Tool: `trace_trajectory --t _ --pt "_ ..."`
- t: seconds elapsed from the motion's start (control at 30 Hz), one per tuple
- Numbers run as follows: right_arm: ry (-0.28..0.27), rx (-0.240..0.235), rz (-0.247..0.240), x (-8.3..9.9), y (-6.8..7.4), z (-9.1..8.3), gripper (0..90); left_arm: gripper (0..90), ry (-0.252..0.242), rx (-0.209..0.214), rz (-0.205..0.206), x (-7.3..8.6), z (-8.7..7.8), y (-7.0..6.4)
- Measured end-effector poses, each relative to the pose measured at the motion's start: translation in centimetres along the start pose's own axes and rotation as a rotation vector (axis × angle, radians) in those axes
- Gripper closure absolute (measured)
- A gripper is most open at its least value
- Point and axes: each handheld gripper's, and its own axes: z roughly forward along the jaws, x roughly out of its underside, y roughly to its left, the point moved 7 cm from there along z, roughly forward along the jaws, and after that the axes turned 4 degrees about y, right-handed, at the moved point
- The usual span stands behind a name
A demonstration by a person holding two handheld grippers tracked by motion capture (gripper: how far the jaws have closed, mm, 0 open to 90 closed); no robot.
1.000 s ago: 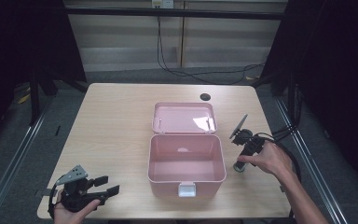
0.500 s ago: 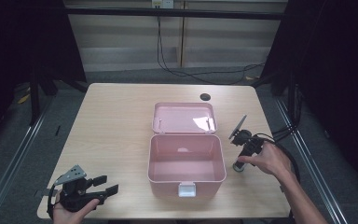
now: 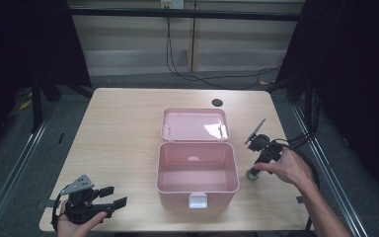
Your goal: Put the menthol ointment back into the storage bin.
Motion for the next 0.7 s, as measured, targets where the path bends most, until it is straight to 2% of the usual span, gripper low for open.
trace_trajectory --t 0.27,0.3,0.33,0.37,0.5,0.53,0.7 --pt "-0.033 -0.015 0.007 0.3 -0.1 -0.7 51.5 19.1 0.019 0.002 0.011 0.1 0.3 0.0" --pt "-0.032 -0.011 -0.002 0.4 -0.1 -0.8 51.5 18.1 0.004 0.020 -0.005 -0.1 0.2 0.0" --pt "-0.032 -0.011 -0.002 0.4 -0.1 -0.8 51.5 17.7 0.004 0.020 -0.005 -0.1 0.2 0.0" --pt "-0.033 -0.015 -0.004 0.4 -0.1 -0.9 51.5 15.7 0.000 0.044 0.010 -0.1 0.0 0.0" --pt "-0.037 -0.007 -0.008 0.3 -0.2 -1.3 51.5 16.0 -0.019 0.046 0.015 0.0 -0.3 0.1" --pt "-0.037 -0.007 -0.008 0.3 -0.2 -1.3 51.5 16.0 -0.026 0.052 0.005 -0.1 -0.3 0.1" --pt "-0.041 0.005 -0.048 0.0 0.3 -2.4 51.5 16.5 -0.012 0.022 0.012 0.1 -0.3 0.3"
